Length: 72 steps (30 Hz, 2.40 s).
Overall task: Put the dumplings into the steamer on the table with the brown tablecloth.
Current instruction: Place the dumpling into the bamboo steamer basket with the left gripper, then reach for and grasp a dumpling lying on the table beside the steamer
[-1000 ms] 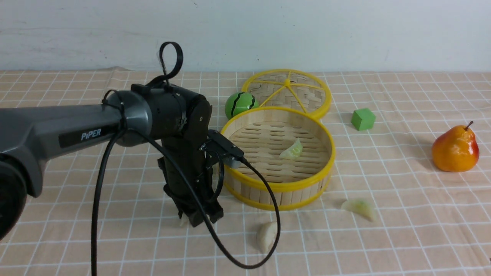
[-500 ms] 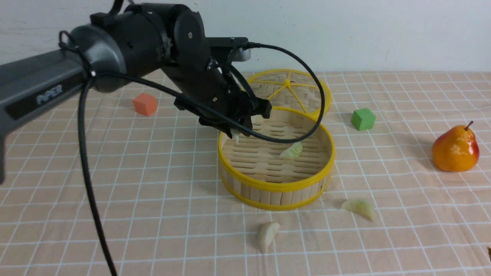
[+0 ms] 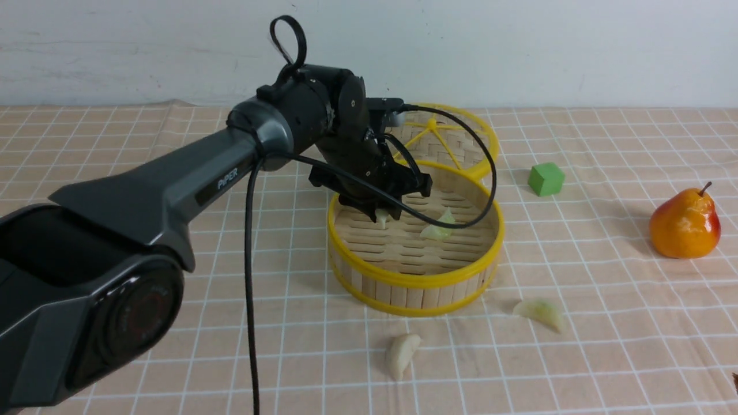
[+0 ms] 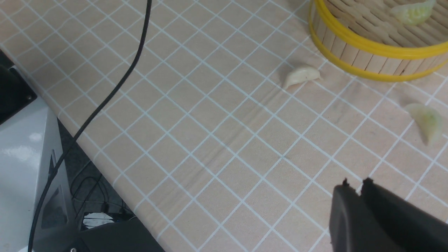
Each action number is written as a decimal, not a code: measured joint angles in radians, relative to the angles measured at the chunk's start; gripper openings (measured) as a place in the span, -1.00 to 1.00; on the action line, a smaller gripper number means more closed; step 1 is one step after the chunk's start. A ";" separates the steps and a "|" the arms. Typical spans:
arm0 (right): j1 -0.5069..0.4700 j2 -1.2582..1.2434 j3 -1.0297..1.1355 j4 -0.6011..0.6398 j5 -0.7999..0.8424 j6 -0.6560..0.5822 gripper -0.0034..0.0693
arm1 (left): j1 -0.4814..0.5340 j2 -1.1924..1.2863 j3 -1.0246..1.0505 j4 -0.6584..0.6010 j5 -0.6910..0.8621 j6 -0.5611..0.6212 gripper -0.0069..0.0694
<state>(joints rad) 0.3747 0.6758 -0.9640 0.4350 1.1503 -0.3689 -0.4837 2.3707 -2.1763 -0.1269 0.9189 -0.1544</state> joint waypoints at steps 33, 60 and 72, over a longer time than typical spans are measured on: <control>0.059 0.435 -0.023 -0.091 -0.009 0.154 -0.71 | -0.050 -0.735 -0.002 0.107 0.327 -0.013 -0.52; 0.382 1.293 -0.432 -0.462 -0.369 0.963 0.88 | -0.050 -1.648 1.051 0.159 0.327 -0.048 -0.86; 0.341 1.333 -0.435 -0.443 -0.415 1.077 -0.22 | -0.050 -1.693 1.070 0.180 0.319 -0.050 -0.86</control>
<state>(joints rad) 0.7157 2.0090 -1.3992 -0.0079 0.7351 0.7084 -0.5335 0.6776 -1.1062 0.0532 1.2375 -0.2043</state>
